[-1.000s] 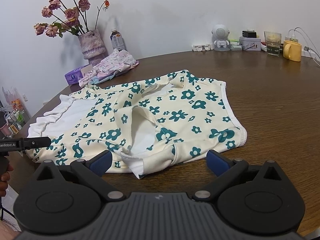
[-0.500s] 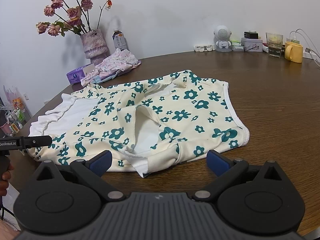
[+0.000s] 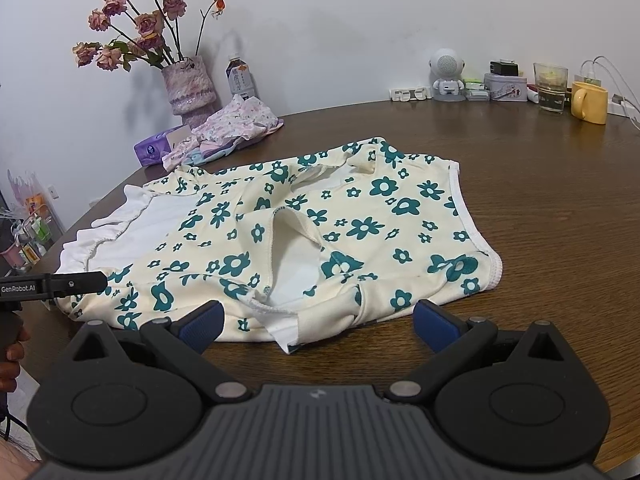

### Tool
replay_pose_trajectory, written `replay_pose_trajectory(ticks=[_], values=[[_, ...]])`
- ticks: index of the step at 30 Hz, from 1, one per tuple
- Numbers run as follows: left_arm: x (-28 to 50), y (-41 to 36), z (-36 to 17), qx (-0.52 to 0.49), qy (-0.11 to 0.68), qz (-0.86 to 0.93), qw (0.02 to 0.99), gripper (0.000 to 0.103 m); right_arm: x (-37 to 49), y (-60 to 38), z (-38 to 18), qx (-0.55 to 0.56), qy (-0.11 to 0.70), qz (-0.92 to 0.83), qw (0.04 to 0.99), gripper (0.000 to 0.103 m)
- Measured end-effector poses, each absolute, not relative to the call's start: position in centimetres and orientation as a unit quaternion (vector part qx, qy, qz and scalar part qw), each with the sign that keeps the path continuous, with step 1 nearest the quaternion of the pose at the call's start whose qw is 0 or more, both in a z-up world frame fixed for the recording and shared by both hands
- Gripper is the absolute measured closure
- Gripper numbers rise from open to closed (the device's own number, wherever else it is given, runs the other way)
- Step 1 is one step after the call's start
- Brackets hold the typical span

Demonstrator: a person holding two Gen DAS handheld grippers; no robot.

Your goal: Fold clothes

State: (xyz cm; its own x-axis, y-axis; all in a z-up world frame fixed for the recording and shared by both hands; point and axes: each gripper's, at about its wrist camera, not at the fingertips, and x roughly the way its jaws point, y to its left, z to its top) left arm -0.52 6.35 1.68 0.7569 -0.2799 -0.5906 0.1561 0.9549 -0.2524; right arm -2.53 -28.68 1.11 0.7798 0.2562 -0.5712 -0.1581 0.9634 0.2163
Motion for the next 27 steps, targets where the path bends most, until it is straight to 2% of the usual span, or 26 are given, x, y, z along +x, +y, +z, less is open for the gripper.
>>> replay_pose_trajectory(ticks=[27], values=[[-0.61,6.58,1.38,-0.093,0.324,-0.125,0.933,0.013,-2.2,-28.37,0.74,0.074,0.325,0.105,0.937,0.001]])
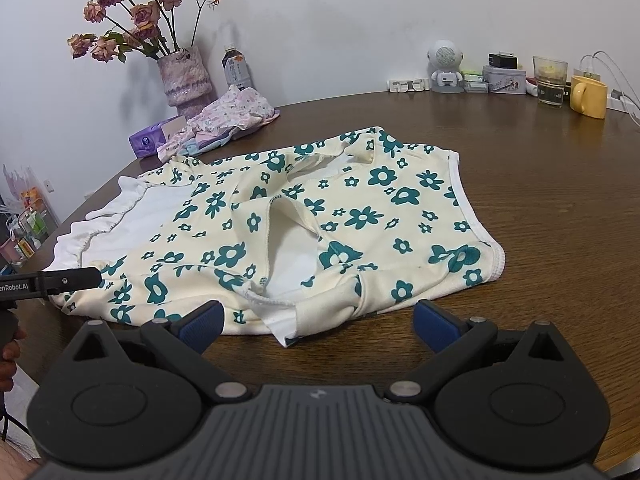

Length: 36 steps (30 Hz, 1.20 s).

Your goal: Fold clothes

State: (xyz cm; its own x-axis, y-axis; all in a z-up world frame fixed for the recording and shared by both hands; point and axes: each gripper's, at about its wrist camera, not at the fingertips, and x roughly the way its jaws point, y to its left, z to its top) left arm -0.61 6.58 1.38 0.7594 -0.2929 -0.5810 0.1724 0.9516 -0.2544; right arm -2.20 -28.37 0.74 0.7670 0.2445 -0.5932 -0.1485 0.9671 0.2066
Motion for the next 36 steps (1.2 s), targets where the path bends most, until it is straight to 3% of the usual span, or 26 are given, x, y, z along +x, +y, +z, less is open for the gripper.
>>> replay_pose_trajectory(ticks=[17,26,36], values=[[-0.6,6.6,1.6,-0.09,0.324,-0.131,0.933,0.013,-1.9,-27.9,1.0,0.067,0.325,0.107,0.937,0.001],[-1.4,7.4,4.4,-0.069,0.276,-0.133,0.95,0.013,-2.6,-29.2,2.4,0.039,0.309,0.089,0.946,0.003],[0.7,8.7,3.6,-0.05,0.287,-0.115,0.95,0.014,0.3,-28.9,3.2,0.002,0.316,0.111,0.942,0.052]])
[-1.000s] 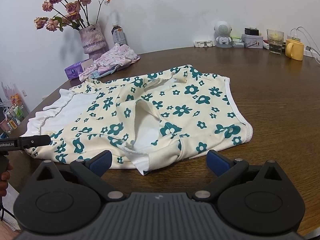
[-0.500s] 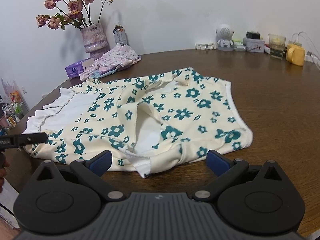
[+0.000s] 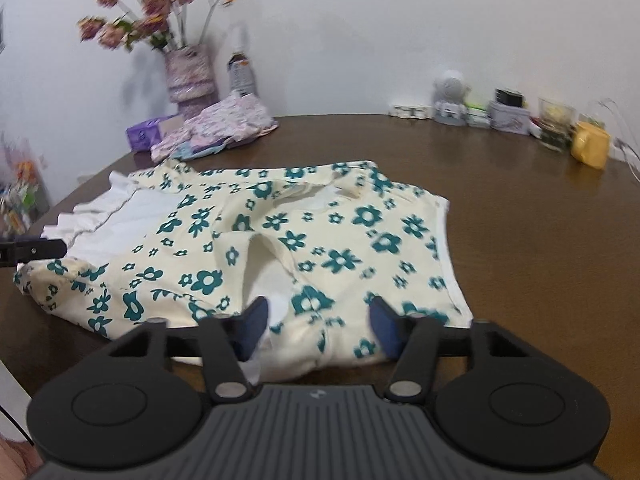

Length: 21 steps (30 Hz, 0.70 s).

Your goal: Fold clothes

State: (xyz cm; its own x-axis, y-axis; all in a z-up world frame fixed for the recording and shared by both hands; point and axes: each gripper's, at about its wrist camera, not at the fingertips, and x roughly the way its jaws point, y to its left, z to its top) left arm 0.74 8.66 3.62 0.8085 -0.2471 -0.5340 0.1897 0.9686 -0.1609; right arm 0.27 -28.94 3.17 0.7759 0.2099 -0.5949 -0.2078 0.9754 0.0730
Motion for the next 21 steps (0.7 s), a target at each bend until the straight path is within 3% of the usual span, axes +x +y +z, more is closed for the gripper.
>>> replay_pose_trajectory(ticks=[6,8,11,13,18,20,21], values=[[2.0,9.2,2.8,-0.032,0.304,-0.107,0.946,0.014,3.8,-27.2,2.3,-0.051,0.341,0.129,0.93,0.053],[2.3,9.2,2.5,-0.021,0.309,-0.106,0.945,0.014,4.8,-26.5,1.9,-0.072,0.35,0.132,0.925,0.058],[2.7,9.5,2.1,-0.01,0.317,-0.101,0.943,0.015,6.1,-25.9,1.3,-0.095,0.368,0.126,0.916,0.092],[3.0,9.8,1.5,-0.009,0.327,-0.101,0.94,0.016,6.4,-26.3,1.3,-0.09,0.374,0.125,0.915,0.096],[3.2,10.1,1.2,-0.004,0.334,-0.107,0.936,0.016,6.8,-27.1,1.3,-0.082,0.385,0.119,0.911,0.094],[3.2,10.3,1.6,-0.009,0.331,-0.115,0.936,0.016,6.8,-27.6,1.9,-0.057,0.388,0.128,0.911,0.083],[3.3,10.4,2.0,-0.011,0.327,-0.119,0.937,0.016,6.9,-28.0,2.4,-0.037,0.387,0.134,0.912,0.071]])
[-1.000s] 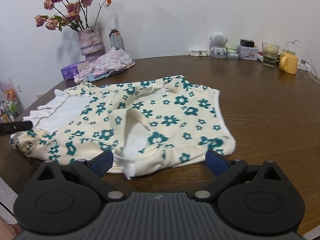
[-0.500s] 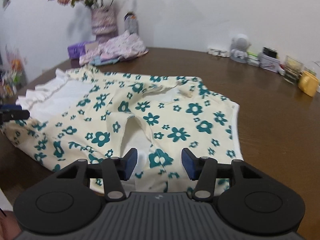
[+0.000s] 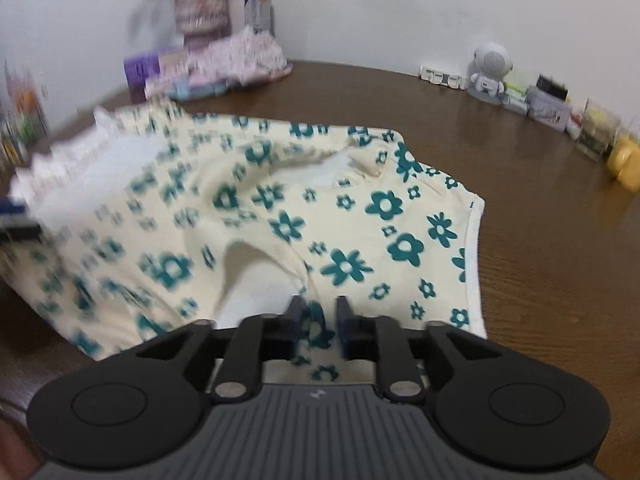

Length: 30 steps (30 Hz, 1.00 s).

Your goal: Fold clothes

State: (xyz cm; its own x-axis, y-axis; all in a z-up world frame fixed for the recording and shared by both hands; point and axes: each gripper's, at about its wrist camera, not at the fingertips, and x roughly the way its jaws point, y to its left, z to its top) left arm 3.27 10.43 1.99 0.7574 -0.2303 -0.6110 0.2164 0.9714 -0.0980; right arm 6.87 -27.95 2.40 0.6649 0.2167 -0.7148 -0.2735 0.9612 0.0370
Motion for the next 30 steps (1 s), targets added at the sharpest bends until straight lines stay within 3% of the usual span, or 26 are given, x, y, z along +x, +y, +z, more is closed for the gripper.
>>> replay_pose_trajectory(ticks=[4,12,14,15,16,18,30], values=[[4.8,10.4,3.8,0.0,0.312,-0.114,0.943,0.015,8.3,-29.2,4.3,0.019,0.362,0.111,0.925,0.065],[10.1,9.3,4.4,0.012,0.321,-0.123,0.939,0.015,14.8,-29.7,2.1,-0.008,0.399,0.009,0.917,0.063],[10.9,9.0,4.0,0.008,0.324,-0.131,0.937,0.015,15.4,-30.3,1.4,-0.002,0.407,0.008,0.913,0.066],[11.2,8.8,3.8,0.005,0.325,-0.135,0.936,0.015,15.4,-30.6,1.1,0.002,0.408,0.013,0.913,0.072],[11.5,8.7,3.5,0.003,0.327,-0.139,0.935,0.015,15.4,-30.8,1.2,0.002,0.407,0.02,0.913,0.088],[12.0,8.4,3.1,-0.001,0.33,-0.145,0.933,0.015,15.2,-30.7,1.3,-0.008,0.408,0.03,0.912,0.096],[13.7,8.8,1.2,-0.011,0.352,-0.128,0.927,0.015,16.4,-34.5,2.0,0.06,0.418,0.027,0.906,0.101]])
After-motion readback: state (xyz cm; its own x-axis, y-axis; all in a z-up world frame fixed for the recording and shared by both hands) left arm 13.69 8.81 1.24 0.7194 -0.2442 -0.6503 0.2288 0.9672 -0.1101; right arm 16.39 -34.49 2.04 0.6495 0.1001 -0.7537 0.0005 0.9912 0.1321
